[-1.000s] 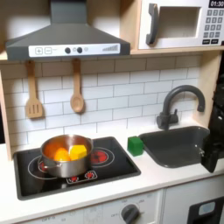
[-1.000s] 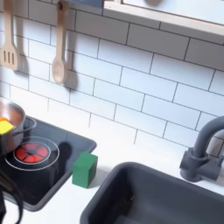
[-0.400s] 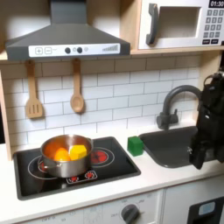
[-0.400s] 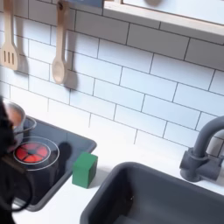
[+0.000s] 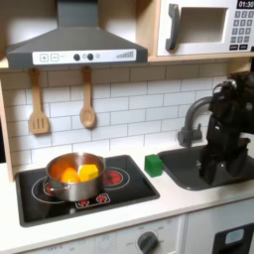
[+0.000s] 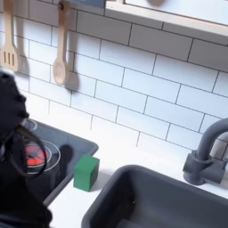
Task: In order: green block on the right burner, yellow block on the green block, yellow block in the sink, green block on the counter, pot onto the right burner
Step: 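Put the green block on the right burner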
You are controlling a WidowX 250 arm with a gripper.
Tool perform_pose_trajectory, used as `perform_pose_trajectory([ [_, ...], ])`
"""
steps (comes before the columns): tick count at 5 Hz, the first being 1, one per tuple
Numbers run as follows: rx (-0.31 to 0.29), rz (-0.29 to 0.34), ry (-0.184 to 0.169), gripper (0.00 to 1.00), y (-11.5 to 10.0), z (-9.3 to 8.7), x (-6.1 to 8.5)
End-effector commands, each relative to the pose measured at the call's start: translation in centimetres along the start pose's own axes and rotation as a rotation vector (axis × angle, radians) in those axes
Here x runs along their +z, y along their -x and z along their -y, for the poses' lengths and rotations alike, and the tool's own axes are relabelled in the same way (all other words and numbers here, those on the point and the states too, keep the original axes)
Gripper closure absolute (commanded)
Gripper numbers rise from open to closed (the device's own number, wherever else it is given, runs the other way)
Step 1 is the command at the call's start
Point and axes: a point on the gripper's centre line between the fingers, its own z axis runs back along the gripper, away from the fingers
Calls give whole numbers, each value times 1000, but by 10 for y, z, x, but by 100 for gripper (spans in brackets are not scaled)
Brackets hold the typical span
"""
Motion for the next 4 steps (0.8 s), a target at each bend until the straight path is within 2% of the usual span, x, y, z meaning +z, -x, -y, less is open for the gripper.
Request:
perform_pose_trajectory([
  [1, -23, 8, 22, 0, -35, -9, -15],
  [3, -65, 43, 50, 0, -69, -14, -24],
  [4, -71, 57, 53, 0, -84, -17, -29],
])
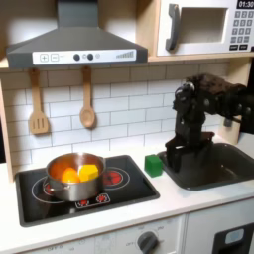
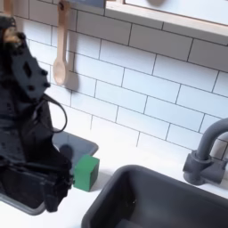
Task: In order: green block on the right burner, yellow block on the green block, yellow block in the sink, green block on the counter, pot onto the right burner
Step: 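Put the green block on the right burner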
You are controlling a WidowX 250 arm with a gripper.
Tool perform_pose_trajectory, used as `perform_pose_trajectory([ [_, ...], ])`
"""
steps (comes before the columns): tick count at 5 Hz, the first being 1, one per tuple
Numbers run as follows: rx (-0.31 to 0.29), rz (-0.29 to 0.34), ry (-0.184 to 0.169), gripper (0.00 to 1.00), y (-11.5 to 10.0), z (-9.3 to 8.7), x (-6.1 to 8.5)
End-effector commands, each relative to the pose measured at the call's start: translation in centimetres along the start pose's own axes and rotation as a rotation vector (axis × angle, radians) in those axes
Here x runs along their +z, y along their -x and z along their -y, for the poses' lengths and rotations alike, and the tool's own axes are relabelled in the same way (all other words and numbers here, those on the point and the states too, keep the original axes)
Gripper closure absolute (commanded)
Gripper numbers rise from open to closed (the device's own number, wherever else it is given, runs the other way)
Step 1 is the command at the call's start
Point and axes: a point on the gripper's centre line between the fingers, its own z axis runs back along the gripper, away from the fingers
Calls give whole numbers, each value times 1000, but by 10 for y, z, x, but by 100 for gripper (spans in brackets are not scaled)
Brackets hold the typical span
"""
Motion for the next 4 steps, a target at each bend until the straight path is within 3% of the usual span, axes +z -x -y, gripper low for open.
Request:
perform_pose_trajectory([
  [1, 4, 18, 0, 0, -24, -7, -12],
  [4, 46, 29, -5, 0, -51, -10, -28],
])
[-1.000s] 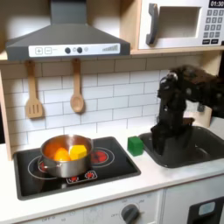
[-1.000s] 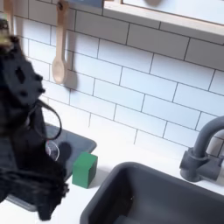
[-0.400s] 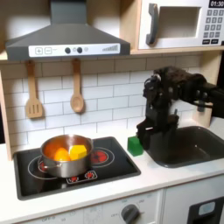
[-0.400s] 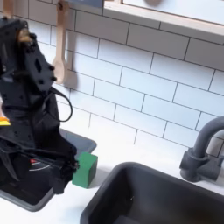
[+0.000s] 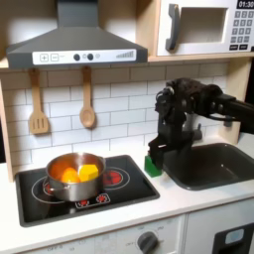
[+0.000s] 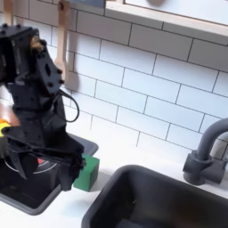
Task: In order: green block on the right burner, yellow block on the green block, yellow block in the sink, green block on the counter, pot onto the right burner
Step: 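Put the green block on the right burner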
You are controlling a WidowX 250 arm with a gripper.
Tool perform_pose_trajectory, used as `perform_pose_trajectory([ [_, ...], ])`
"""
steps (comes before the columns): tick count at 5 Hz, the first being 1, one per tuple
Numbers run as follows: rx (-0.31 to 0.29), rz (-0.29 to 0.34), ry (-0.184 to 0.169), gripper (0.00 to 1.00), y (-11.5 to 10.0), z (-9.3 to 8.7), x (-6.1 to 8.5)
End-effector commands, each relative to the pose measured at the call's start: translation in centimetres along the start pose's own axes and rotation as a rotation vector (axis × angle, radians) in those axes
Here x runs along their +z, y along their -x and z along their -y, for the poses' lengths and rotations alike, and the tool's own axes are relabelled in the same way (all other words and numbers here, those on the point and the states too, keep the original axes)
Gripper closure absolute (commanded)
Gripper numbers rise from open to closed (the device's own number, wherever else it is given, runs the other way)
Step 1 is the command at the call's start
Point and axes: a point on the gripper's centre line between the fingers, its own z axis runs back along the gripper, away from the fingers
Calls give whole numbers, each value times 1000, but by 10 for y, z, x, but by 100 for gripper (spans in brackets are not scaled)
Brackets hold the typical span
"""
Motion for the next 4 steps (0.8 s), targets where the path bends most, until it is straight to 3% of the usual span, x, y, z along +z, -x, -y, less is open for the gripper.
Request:
perform_pose_trajectory([
  [1, 22, 24, 0, 0, -26, 1, -6],
  [2, 29, 9, 4, 0, -38, 6, -14],
  [4, 4, -18, -25, 0, -64, 14, -30],
])
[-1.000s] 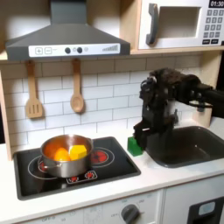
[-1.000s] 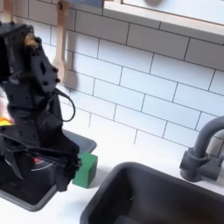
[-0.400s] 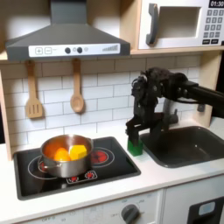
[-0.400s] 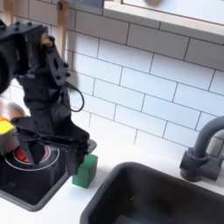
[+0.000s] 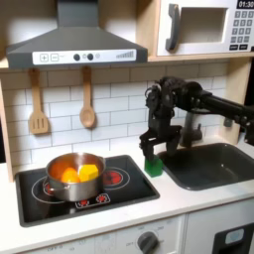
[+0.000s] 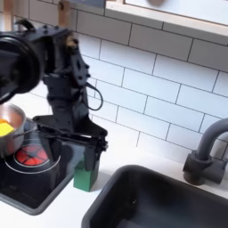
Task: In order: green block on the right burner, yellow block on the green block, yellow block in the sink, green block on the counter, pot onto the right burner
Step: 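Put the green block on the right burner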
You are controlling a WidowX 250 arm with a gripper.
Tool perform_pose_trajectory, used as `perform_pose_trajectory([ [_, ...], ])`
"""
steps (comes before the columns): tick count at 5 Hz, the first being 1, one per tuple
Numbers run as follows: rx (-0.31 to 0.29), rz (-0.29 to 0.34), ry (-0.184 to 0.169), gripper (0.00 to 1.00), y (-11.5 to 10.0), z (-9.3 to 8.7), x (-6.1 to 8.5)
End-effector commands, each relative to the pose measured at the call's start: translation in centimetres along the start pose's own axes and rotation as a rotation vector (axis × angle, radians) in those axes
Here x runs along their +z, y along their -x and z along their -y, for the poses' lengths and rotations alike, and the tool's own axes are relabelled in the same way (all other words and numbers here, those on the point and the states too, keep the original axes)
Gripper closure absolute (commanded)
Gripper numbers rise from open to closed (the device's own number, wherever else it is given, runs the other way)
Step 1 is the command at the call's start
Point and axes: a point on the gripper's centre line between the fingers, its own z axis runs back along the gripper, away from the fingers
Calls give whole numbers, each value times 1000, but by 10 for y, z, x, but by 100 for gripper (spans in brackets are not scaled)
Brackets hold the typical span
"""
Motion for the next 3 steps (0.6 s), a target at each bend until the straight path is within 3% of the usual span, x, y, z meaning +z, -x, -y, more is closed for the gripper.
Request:
perform_pose_trajectory([
  [1, -8, -16, -13, 0, -19, 7, -14],
  [3, 24, -45, -34, 0, -21, 4, -30],
])
